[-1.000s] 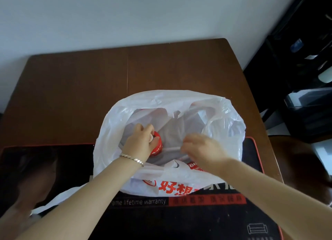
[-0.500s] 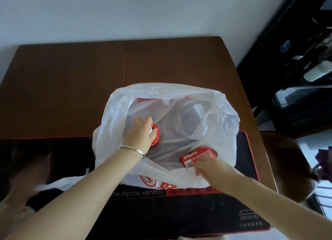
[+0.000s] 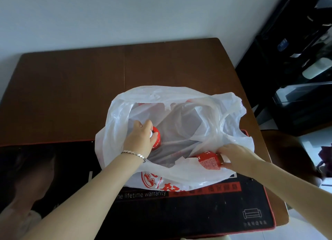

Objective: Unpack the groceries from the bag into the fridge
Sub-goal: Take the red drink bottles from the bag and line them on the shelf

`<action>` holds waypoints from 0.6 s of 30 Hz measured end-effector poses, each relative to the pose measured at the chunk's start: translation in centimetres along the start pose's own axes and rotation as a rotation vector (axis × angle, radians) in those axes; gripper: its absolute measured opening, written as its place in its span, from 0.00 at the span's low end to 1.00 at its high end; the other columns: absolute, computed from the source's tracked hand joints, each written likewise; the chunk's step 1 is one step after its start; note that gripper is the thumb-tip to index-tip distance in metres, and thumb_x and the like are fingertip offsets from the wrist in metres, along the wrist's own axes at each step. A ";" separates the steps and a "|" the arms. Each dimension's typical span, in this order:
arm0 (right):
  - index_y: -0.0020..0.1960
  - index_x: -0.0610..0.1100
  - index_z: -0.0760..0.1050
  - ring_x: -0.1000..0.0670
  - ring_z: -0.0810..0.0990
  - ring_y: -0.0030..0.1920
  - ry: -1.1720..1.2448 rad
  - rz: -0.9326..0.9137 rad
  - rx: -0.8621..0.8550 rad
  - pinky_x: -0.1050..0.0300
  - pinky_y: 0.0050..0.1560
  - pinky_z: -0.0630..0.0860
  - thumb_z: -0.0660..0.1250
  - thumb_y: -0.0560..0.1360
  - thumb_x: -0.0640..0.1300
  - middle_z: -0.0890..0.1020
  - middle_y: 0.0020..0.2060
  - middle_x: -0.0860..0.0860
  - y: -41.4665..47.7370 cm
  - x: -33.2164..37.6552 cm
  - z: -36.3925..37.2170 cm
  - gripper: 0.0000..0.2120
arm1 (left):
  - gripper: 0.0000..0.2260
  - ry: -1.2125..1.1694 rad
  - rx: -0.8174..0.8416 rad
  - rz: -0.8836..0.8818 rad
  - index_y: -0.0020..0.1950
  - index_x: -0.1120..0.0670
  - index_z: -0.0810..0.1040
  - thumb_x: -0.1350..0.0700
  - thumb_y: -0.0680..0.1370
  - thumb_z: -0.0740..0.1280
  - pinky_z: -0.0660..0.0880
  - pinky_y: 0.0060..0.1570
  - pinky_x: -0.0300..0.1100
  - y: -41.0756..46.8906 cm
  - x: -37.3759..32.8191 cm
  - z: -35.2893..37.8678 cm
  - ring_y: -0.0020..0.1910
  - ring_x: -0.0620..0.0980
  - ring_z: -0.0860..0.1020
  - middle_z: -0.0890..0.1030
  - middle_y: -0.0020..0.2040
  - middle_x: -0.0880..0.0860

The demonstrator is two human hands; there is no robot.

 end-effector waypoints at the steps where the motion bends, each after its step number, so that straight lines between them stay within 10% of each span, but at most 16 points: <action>1: 0.63 0.54 0.74 0.55 0.76 0.60 0.016 0.006 0.010 0.59 0.66 0.69 0.67 0.73 0.56 0.78 0.59 0.58 -0.7 -0.2 -0.5 0.19 | 0.11 0.003 -0.001 -0.001 0.58 0.53 0.68 0.49 0.79 0.60 0.77 0.46 0.40 0.0 0.0 0.0 0.49 0.55 0.77 0.69 0.57 0.56; 8: 0.61 0.56 0.72 0.57 0.74 0.47 0.047 0.116 -0.117 0.66 0.47 0.69 0.60 0.74 0.63 0.75 0.48 0.59 -4.3 1.2 -4.1 0.20 | 0.10 -0.003 -0.003 -0.018 0.56 0.55 0.69 0.50 0.79 0.60 0.75 0.41 0.41 0.2 -0.2 -0.2 0.44 0.56 0.77 0.70 0.55 0.57; 18: 0.62 0.49 0.62 0.49 0.80 0.45 0.183 0.265 -0.205 0.56 0.47 0.79 0.56 0.75 0.63 0.78 0.50 0.52 -2.7 5.4 -1.8 0.23 | 0.20 0.299 0.048 -0.013 0.67 0.54 0.62 0.44 0.80 0.54 0.78 0.43 0.42 0.7 0.0 -0.3 0.49 0.54 0.79 0.78 0.55 0.56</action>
Point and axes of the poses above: each hand's wrist, its own y-axis towards the middle knuckle, its own z-axis out of the palm, x = y × z, the point moved 9 cm from there along y, towards the middle knuckle
